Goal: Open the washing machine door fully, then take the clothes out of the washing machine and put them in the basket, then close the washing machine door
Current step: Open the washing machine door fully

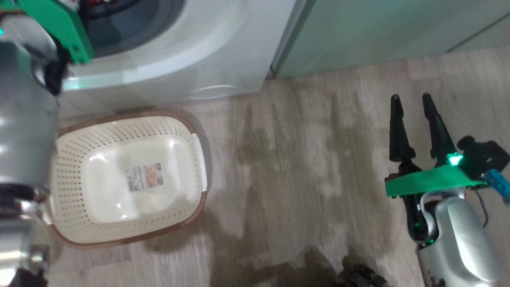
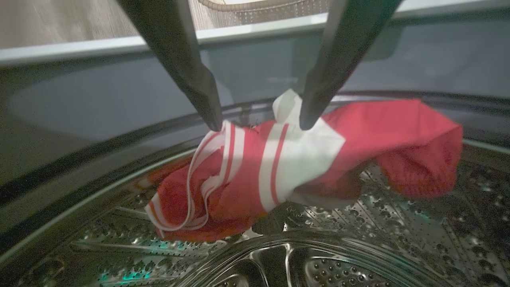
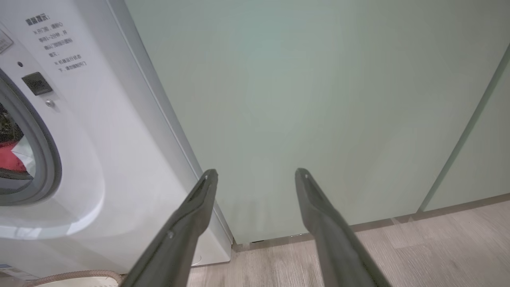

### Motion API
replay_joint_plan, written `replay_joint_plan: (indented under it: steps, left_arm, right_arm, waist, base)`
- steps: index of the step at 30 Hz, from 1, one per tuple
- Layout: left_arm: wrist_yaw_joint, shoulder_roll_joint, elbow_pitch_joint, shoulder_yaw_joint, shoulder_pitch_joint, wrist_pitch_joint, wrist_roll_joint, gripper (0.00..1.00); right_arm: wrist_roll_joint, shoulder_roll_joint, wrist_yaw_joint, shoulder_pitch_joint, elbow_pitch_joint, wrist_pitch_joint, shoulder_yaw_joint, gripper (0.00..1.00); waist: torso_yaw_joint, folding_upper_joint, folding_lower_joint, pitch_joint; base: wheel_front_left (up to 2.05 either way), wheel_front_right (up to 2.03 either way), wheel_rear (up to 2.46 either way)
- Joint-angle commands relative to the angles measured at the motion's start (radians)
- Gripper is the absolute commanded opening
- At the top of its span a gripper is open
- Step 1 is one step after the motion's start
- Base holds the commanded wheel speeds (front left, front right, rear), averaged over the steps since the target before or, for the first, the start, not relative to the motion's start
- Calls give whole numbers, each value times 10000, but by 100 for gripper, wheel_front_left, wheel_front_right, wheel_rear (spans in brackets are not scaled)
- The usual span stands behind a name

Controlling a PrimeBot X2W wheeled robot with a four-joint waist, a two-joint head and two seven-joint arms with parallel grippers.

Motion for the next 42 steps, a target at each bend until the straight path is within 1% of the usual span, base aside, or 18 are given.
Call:
replay_joint_plan:
  steps: [1,4,7,12,16,23,24,25,26,29,33,42]
  left_arm:
    - [14,536,-230,114,-566,94,-73,100]
    - [100,577,-165,6,-1153,286,-27,100]
    - [98,791,-27,-109,-1662,516,41,100]
    - [126,992,437,-194,-2368,901,30,100]
    - [327,1159,760,-389,-2602,1064,241,100]
    - [463,1304,1484,-595,-2796,1164,336,100]
    - [465,1297,1549,-617,-2803,1096,335,78]
    - [558,1316,1676,-731,-2767,902,430,7]
    - [566,1293,1761,-769,-2738,835,443,0]
    - [515,1160,1965,-867,-2656,581,429,0]
    - [395,919,2093,-982,-2453,-35,367,0]
    - [234,110,2240,-1373,-1249,-1717,335,0]
  right_arm:
    - [74,7,65,-113,-353,-61,247,100]
    - [137,7,65,-273,-383,-61,281,100]
    - [205,7,65,-386,-416,-61,322,100]
    - [370,7,65,-497,-495,-61,398,100]
    - [449,7,65,-527,-538,-61,423,100]
    - [527,7,65,-678,-563,-61,400,100]
    - [530,7,65,-693,-564,-61,387,100]
    - [517,7,65,-715,-554,-61,350,100]
    - [506,7,65,-723,-544,-61,331,100]
    - [460,7,65,-725,-500,-61,282,100]
    - [367,7,65,-646,-434,-61,259,100]
    - [100,7,65,-205,-256,-61,158,100]
  waist:
    - [-316,0,-1,435]
    - [-496,0,-1,768]
    - [-660,0,-1,1090]
    - [-858,0,-1,1557]
    - [-929,0,-1,1734]
    - [-1024,0,-1,2000]
    - [-1022,0,-1,2011]
    - [-1005,0,-1,2019]
    - [-989,0,-1,2006]
    - [-907,0,-1,1895]
    - [-745,0,-1,1559]
    - [-137,0,-1,167]
  base:
    - [0,0,0]
    - [0,0,0]
    - [0,0,0]
    - [0,0,0]
    - [0,0,0]
    - [0,0,0]
    - [0,0,0]
    - [0,0,0]
    - [0,0,0]
    - [0,0,0]
    - [0,0,0]
    - [0,0,0]
